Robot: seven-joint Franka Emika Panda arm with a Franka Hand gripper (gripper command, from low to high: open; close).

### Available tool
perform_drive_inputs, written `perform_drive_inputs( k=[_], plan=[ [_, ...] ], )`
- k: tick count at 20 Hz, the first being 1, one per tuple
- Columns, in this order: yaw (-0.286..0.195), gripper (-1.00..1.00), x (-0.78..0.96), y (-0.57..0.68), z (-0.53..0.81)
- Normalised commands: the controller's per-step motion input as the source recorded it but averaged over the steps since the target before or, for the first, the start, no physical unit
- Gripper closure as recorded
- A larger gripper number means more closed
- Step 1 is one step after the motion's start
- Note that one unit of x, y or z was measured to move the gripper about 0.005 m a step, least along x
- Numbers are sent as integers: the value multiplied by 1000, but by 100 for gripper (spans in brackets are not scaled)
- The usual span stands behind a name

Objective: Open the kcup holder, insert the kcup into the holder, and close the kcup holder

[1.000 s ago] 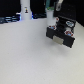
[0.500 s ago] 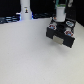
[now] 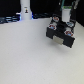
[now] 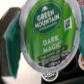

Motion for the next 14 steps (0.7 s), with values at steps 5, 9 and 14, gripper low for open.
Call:
perform_drive_inputs(
  k=[5,9,14],
  plan=[
    [102,100,-270,413,-44],
    [119,100,-301,328,-60],
    [76,100,-202,145,-95]
  ],
)
